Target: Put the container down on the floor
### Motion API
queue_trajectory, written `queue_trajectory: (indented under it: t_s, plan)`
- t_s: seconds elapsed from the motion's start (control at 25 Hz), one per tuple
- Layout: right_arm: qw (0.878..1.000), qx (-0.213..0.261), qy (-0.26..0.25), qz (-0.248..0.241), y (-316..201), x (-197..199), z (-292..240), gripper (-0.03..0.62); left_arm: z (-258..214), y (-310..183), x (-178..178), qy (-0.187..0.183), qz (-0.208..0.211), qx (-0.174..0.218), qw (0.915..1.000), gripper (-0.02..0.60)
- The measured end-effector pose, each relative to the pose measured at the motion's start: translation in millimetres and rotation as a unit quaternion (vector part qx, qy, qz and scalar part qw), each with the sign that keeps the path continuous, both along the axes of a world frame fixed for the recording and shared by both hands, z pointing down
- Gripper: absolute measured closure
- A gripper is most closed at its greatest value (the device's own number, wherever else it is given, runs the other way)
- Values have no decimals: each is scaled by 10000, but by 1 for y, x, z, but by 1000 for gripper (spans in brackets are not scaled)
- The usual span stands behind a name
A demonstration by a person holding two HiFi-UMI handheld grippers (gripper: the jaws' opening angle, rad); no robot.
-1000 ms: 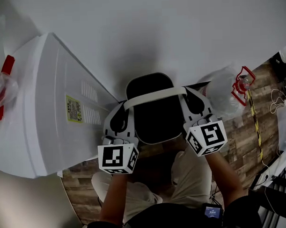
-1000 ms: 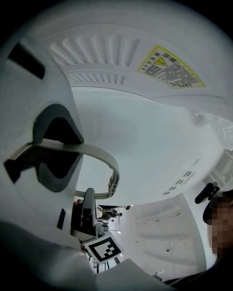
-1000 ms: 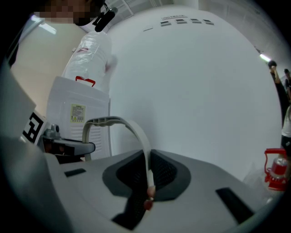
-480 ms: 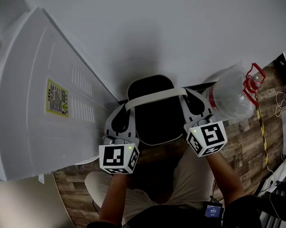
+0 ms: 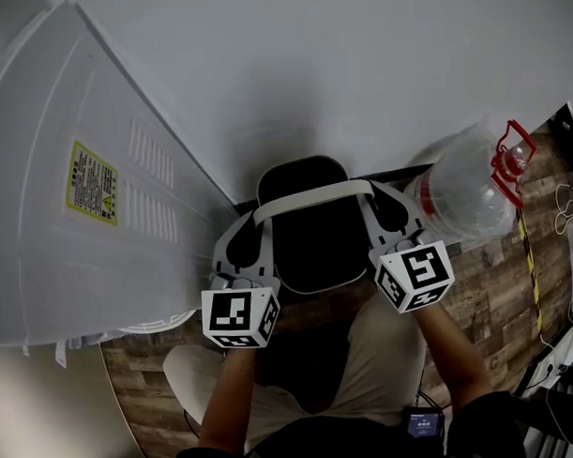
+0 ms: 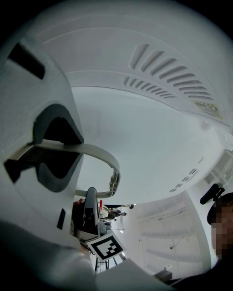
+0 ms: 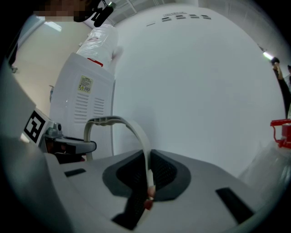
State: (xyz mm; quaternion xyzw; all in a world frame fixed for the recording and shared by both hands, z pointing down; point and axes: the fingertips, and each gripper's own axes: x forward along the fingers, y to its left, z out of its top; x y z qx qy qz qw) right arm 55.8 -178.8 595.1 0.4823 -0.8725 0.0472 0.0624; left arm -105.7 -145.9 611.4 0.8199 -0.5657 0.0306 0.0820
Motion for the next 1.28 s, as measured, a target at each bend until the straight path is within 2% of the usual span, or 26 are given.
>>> queue_trajectory:
  t_s: [0.92,1.28]
  plan:
    - [9953,-797,402,-378,0,-2,113,542,115,-3,0,42,17,-770,9970,535]
    - [9915,-1042,500,-600,-2,0,156,542,155,-11,1,-128,-18,-1057,9943,535]
